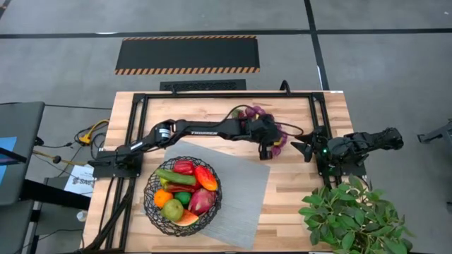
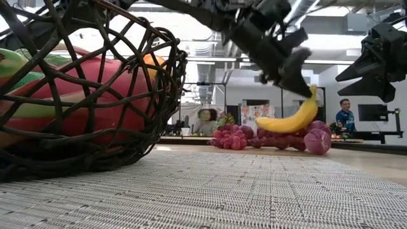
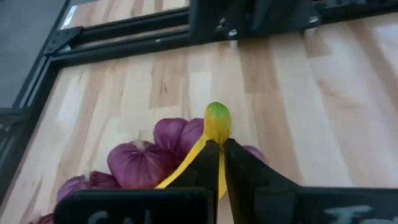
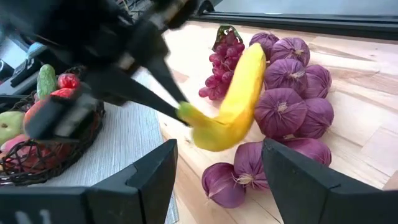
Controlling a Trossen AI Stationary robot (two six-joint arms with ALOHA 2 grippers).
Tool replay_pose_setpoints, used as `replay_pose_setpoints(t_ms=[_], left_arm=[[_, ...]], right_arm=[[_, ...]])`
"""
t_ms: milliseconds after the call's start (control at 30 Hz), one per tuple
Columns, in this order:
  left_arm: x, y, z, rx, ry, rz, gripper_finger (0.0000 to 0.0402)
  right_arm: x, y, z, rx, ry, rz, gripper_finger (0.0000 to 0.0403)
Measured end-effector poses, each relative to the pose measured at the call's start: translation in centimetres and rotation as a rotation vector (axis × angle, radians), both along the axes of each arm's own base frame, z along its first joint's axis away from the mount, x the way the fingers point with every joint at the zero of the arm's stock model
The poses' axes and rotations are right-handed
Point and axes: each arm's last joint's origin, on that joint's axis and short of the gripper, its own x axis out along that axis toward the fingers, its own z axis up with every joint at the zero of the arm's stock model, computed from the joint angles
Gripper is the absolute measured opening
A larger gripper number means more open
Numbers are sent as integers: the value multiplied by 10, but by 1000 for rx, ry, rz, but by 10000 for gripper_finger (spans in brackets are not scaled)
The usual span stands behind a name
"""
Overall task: Build produce basket
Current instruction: Put the yellow banana into the mesh basket
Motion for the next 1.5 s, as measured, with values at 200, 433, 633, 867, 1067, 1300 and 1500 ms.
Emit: replay_pose_setpoints(t_ms=[200,433,633,867,1067,1300,1500], left_arm=[[-8,-18,29,-8,106,-32,0],[-31,-48,70,-17,129,-78,0],[-64,-83,115,-41,145,-110,0],[-124,-127,160,22,233,-30,0],[-174,-163,194,88,193,83,0],[-229,-200,216,12,166,181,0],[-263,-233,215,-62,202,214,0]], right_arm=[[0,0,0,0,0,0,255],[0,0,0,0,0,0,255],[0,0,0,0,0,1,255],[0,0,0,0,2,2,255],[0,0,0,1,0,2,255],[0,0,0,1,0,2,255],[0,0,0,1,-1,2,255]])
